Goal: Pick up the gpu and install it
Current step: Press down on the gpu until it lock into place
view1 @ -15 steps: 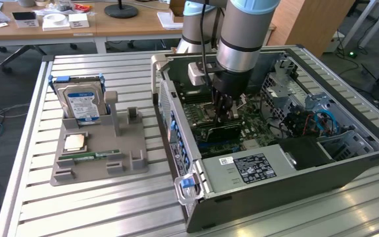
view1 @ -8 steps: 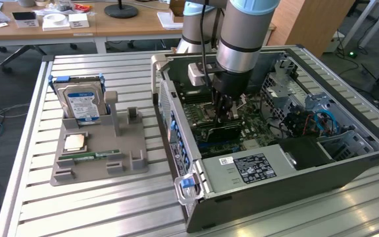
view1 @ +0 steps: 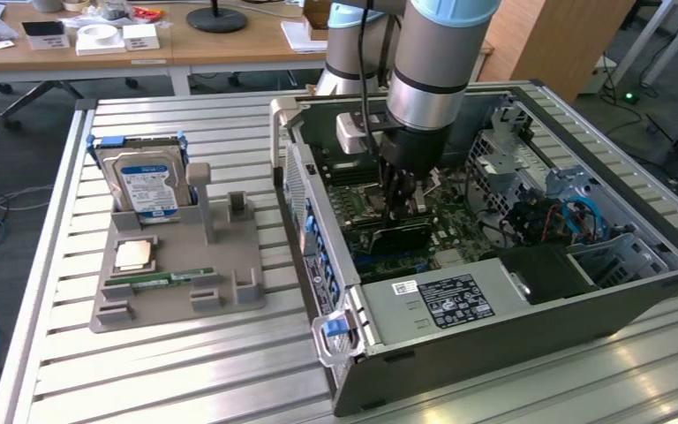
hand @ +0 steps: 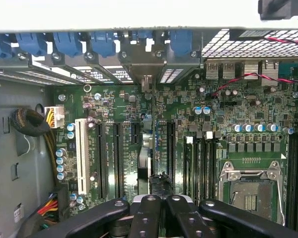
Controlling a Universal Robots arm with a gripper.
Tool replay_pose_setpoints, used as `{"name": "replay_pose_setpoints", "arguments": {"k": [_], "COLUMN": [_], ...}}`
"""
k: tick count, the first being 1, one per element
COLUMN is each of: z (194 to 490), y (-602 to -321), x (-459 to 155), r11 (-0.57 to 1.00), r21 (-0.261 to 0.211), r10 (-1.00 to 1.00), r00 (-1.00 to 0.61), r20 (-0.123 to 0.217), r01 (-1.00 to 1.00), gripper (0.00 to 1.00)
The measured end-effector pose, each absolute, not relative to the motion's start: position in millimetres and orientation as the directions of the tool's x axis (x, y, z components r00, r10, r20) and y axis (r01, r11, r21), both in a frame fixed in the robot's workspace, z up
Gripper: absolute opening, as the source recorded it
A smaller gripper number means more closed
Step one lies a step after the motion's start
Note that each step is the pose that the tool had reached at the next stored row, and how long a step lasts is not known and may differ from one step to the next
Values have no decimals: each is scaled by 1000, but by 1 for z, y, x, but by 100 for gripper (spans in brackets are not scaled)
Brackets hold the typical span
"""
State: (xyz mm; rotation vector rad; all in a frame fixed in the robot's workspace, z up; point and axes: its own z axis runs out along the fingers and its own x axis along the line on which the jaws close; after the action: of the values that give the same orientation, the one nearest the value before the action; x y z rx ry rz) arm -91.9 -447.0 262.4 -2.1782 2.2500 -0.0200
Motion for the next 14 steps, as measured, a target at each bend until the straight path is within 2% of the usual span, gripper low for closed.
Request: {"name": "replay_pose_setpoints", "arguments": {"k": [14], "z": [261], "y": [-447], "x": [-93], "r11": [32], "r21": [-16], "r10": [-999], "r00": [-32], "r20": [2], "r01": [-999], "gripper": [11]}}
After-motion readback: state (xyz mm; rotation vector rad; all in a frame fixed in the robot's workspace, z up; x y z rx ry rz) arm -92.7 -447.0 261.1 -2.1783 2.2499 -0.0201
